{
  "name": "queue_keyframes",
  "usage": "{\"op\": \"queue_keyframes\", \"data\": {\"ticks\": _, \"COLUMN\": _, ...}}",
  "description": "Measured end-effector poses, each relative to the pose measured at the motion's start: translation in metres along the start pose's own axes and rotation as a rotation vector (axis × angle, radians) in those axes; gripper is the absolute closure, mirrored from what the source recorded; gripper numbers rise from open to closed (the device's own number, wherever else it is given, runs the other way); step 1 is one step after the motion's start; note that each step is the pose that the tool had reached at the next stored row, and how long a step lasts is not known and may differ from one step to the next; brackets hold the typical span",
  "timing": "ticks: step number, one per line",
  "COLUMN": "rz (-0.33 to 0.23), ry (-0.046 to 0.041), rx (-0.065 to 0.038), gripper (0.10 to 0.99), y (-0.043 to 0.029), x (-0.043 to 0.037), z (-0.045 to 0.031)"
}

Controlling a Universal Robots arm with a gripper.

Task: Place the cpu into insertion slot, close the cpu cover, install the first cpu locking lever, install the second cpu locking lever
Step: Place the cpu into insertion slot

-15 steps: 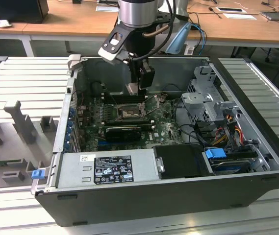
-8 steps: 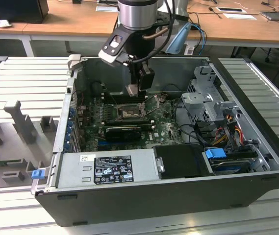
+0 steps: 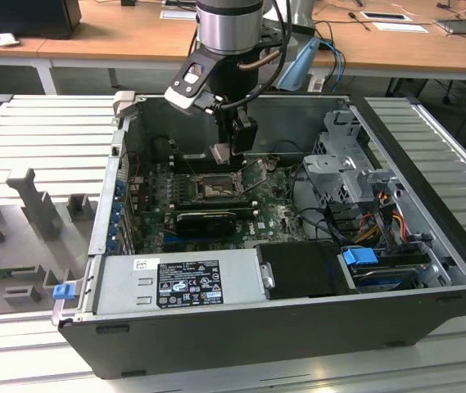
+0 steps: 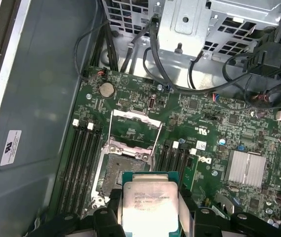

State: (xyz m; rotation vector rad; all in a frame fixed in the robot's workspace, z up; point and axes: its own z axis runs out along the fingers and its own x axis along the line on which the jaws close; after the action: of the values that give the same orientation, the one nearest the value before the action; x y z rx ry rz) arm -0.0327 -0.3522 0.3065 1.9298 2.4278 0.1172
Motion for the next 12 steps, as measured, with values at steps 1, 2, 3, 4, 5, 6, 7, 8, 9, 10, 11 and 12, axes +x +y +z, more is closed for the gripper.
{"op": "queue_keyframes", "data": {"ticks": 1, "rz": 0.000, "ry": 0.0001, "rx": 0.000, "gripper": 0.549, "y": 0.0000, "x": 0.0000, "z": 0.0006}}
{"op": "queue_keyframes", "data": {"ticks": 2, "rz": 0.000, "ry": 0.0000, "rx": 0.000, "gripper": 0.549, "y": -0.0001, "x": 0.0000, "z": 0.0014}}
{"op": "queue_keyframes", "data": {"ticks": 3, "rz": 0.000, "ry": 0.0000, "rx": 0.000, "gripper": 0.549, "y": -0.0001, "x": 0.0000, "z": 0.0020}}
{"op": "queue_keyframes", "data": {"ticks": 4, "rz": 0.000, "ry": 0.0001, "rx": 0.000, "gripper": 0.549, "y": -0.0002, "x": 0.0000, "z": 0.0027}}
{"op": "queue_keyframes", "data": {"ticks": 5, "rz": 0.000, "ry": 0.0000, "rx": 0.000, "gripper": 0.549, "y": -0.0003, "x": 0.0000, "z": 0.0032}}
{"op": "queue_keyframes", "data": {"ticks": 6, "rz": 0.000, "ry": 0.0000, "rx": 0.000, "gripper": 0.549, "y": -0.0003, "x": -0.0001, "z": 0.0039}}
{"op": "queue_keyframes", "data": {"ticks": 7, "rz": 0.000, "ry": 0.0000, "rx": 0.000, "gripper": 0.549, "y": -0.0004, "x": -0.0001, "z": 0.0044}}
{"op": "queue_keyframes", "data": {"ticks": 8, "rz": 0.000, "ry": -0.0001, "rx": 0.000, "gripper": 0.549, "y": -0.0004, "x": -0.0001, "z": 0.0049}}
{"op": "queue_keyframes", "data": {"ticks": 9, "rz": 0.000, "ry": -0.0003, "rx": 0.000, "gripper": 0.549, "y": -0.0005, "x": -0.0001, "z": 0.0051}}
{"op": "queue_keyframes", "data": {"ticks": 10, "rz": 0.000, "ry": -0.0001, "rx": 0.000, "gripper": 0.549, "y": -0.0005, "x": -0.0001, "z": 0.0055}}
{"op": "queue_keyframes", "data": {"ticks": 11, "rz": 0.000, "ry": 0.0000, "rx": 0.000, "gripper": 0.549, "y": -0.0005, "x": -0.0001, "z": 0.0058}}
{"op": "queue_keyframes", "data": {"ticks": 12, "rz": 0.000, "ry": 0.0000, "rx": 0.000, "gripper": 0.549, "y": -0.0006, "x": -0.0001, "z": 0.0062}}
